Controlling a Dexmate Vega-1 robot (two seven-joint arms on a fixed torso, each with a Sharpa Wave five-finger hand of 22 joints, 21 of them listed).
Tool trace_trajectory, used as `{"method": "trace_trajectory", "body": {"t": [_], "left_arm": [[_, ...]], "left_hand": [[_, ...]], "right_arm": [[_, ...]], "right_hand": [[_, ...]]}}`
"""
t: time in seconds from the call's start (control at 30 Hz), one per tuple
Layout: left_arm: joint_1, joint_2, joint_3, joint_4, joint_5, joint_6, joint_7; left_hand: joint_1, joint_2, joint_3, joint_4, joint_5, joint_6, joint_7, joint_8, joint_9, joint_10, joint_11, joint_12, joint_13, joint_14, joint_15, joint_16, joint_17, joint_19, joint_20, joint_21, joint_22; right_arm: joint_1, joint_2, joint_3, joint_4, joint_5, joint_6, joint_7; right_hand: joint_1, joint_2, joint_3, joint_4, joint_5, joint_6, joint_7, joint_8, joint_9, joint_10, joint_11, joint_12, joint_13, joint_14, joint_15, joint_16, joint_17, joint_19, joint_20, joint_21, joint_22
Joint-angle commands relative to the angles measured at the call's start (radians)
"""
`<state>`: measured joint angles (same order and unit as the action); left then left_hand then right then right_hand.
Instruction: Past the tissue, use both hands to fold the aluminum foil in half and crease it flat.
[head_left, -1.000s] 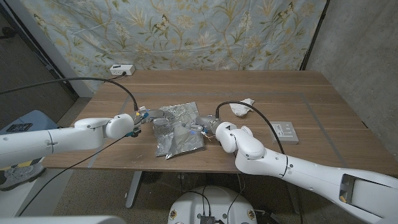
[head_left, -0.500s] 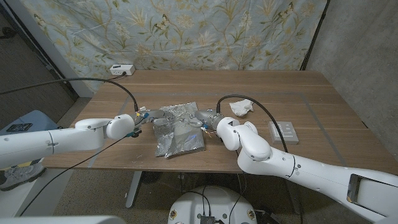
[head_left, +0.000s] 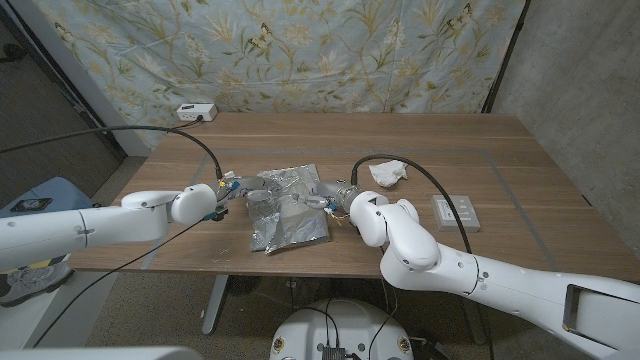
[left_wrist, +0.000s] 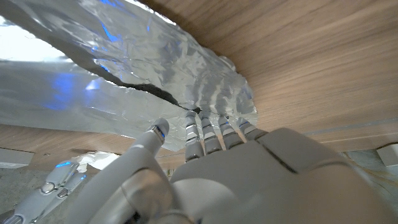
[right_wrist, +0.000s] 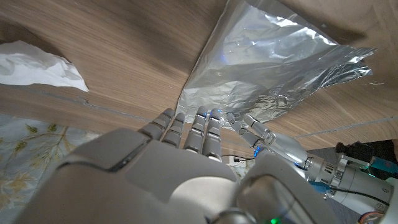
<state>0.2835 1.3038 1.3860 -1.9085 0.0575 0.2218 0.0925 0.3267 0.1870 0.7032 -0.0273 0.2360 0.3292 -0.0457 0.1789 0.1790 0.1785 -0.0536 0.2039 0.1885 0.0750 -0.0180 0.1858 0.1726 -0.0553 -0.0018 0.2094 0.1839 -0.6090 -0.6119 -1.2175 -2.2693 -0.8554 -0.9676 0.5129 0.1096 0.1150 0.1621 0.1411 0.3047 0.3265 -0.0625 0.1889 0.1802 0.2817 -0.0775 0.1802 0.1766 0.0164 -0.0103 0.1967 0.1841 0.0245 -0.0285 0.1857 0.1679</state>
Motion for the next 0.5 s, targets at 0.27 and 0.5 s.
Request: {"method": "trace_trajectory", "body": {"t": [0.27,0.5], "left_arm": [[0.009,-0.005,-0.012,0.007,-0.018,0.007,0.029],[0.009,-0.005,-0.014,0.015,-0.012,0.000,0.034]], "left_hand": [[0.012,-0.001,-0.002,0.004,-0.001,0.011,0.005,0.007,0.005,0.006,0.004,0.002,0.002,0.010,0.000,-0.002,0.000,0.000,-0.001,0.004,0.003],[0.013,-0.001,-0.002,0.004,-0.001,0.010,0.007,0.006,0.005,0.005,0.005,0.001,0.002,0.010,0.001,-0.002,0.000,0.000,0.000,0.004,0.003]], "right_arm": [[0.054,0.032,-0.129,-0.055,-0.171,-0.219,0.201],[0.043,0.041,-0.147,-0.061,-0.204,-0.229,0.236]], "right_hand": [[0.020,0.075,0.045,0.000,0.017,0.025,-0.025,0.010,0.000,0.014,-0.050,0.005,0.001,0.002,-0.015,0.002,0.002,-0.008,-0.025,0.000,-0.001],[0.031,0.085,0.070,0.001,0.026,0.029,-0.032,0.010,0.000,0.019,-0.057,0.006,0.001,0.008,-0.027,0.005,0.002,-0.008,-0.035,0.001,-0.001]]}}
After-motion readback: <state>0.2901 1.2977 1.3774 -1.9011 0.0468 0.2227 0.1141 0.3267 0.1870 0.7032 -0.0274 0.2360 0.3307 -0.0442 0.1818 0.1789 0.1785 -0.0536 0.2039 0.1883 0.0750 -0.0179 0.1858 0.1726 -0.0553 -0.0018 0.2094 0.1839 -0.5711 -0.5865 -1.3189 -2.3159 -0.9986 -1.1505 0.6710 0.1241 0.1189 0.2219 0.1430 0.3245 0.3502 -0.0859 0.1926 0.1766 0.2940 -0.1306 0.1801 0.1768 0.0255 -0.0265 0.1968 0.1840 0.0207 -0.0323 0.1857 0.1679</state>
